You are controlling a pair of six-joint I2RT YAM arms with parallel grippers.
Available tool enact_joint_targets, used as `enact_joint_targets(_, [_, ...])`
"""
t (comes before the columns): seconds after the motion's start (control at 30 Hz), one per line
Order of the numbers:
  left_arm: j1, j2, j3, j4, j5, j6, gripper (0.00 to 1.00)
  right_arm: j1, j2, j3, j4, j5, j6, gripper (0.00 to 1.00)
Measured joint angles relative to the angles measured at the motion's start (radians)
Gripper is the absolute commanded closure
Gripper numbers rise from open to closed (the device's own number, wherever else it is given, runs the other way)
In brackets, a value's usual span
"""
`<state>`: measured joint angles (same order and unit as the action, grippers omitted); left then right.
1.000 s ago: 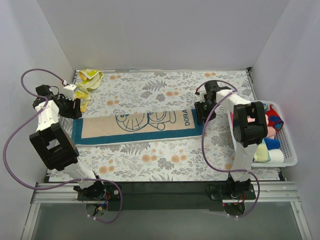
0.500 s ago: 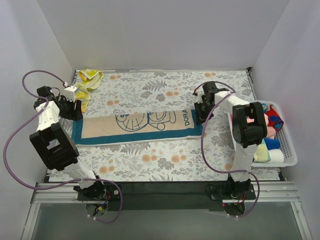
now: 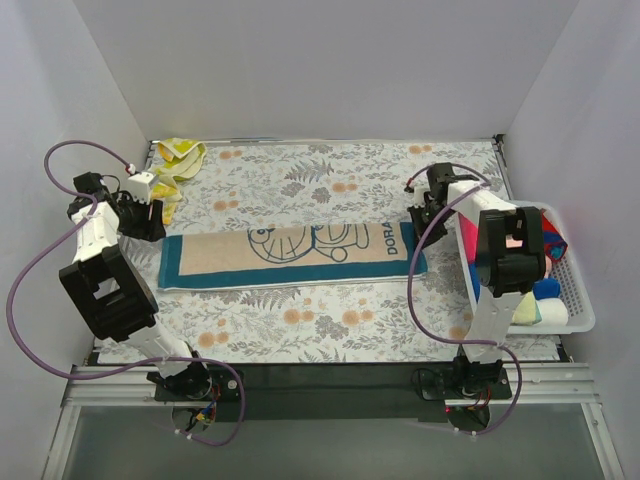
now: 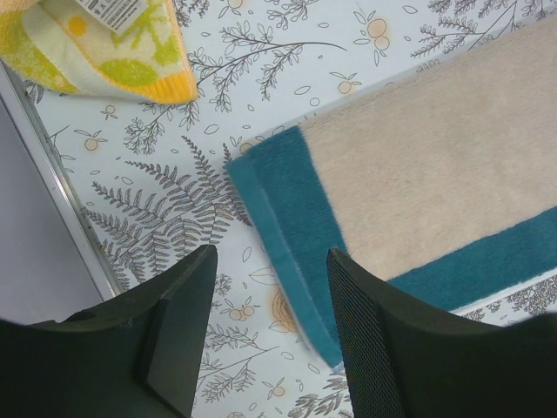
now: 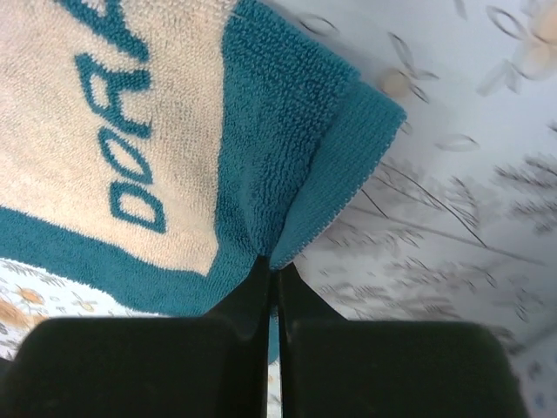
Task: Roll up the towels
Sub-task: Fold the towel
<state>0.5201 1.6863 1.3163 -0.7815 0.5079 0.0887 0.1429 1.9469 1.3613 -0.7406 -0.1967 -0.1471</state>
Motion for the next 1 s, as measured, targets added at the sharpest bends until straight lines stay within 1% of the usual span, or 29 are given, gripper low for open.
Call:
enact_joint_targets(0.17, [0.0, 0.0, -0.001, 0.0, 0.0, 0.0, 0.5, -0.03, -0.035, 0.019, -0.054, -0.017, -0.037, 0.99])
enact_joint_targets(0.3, [0.0, 0.0, -0.001, -0.005, -0.002, 0.0, 0.5, -0.016, -0.05, 0.048, -0.078, -0.108, -0.04, 0.99])
enact_joint_targets(0.33, [0.0, 0.0, -0.001, -0.006, -0.004, 0.0, 0.45, -0.01, -0.051, 0.055, -0.081, -0.138, -0.04, 0.99])
enact_joint_targets(0.37, [0.0, 0.0, -0.001, -0.008, -0.006, 0.002, 0.35, -0.002, -0.052, 0.061, -0.084, -0.163, -0.04, 0.99])
enact_joint_targets(0.4, [0.0, 0.0, -0.001, -0.012, -0.009, 0.006, 0.33, 0.009, -0.052, 0.068, -0.086, -0.189, -0.039, 0.99])
enact_joint_targets(0.43, [0.0, 0.0, -0.001, -0.018, -0.011, 0.003, 0.21, 0.023, -0.052, 0.074, -0.089, -0.216, -0.039, 0.99])
enact_joint_targets(0.47, [0.0, 0.0, -0.001, -0.024, -0.013, 0.005, 0.19, 0.039, -0.052, 0.078, -0.089, -0.237, -0.036, 0.99])
enact_joint_targets(0.5, [0.0, 0.0, -0.001, -0.03, -0.014, 0.001, 0.02, 0.058, -0.052, 0.083, -0.091, -0.257, -0.035, 0.99])
enact_joint_targets(0.73, [0.0, 0.0, 0.006, -0.069, 0.002, -0.013, 0.02, 0.207, -0.019, 0.152, -0.094, -0.373, 0.01, 0.99])
enact_joint_targets(1.0, [0.0, -0.005, 0.013, -0.106, 0.01, -0.015, 0.02, 0.266, 0.079, 0.232, -0.028, -0.447, 0.105, 0.99])
